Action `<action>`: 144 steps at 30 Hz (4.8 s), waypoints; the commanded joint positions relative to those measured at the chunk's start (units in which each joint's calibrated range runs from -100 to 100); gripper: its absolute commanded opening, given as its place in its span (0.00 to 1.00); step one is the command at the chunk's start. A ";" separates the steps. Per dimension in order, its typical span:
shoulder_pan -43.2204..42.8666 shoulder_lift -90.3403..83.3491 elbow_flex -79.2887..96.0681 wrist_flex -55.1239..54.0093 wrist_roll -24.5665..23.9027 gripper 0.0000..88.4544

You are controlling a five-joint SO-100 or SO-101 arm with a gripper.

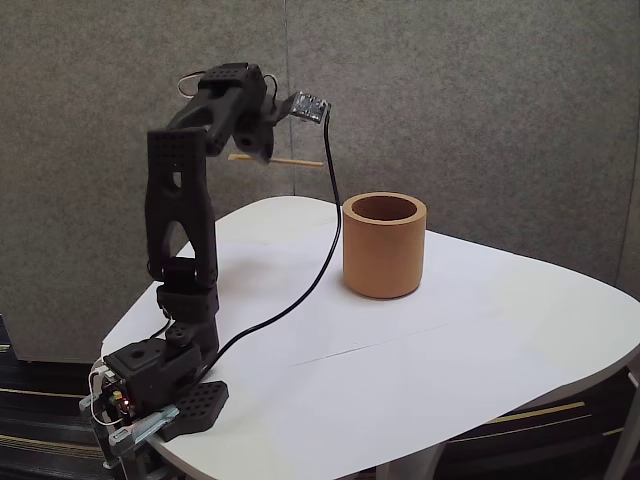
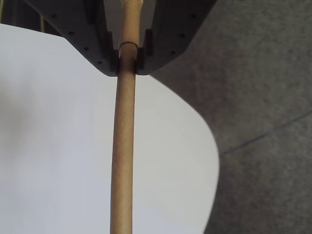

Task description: Grab the pen and put it in the pen holder.

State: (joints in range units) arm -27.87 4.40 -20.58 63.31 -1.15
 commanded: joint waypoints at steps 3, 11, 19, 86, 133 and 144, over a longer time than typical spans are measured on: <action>7.01 -8.02 -4.24 0.25 7.02 0.01; 18.58 -12.90 -4.33 -0.08 22.28 0.01; 29.48 -15.26 -5.05 -1.61 34.60 0.01; 25.09 -27.71 69.13 -74.32 52.56 0.01; 25.02 -14.94 62.55 -74.32 52.56 0.20; 24.29 -15.10 56.68 -73.56 52.56 0.20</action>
State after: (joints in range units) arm -3.20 -9.57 42.96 -10.00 51.55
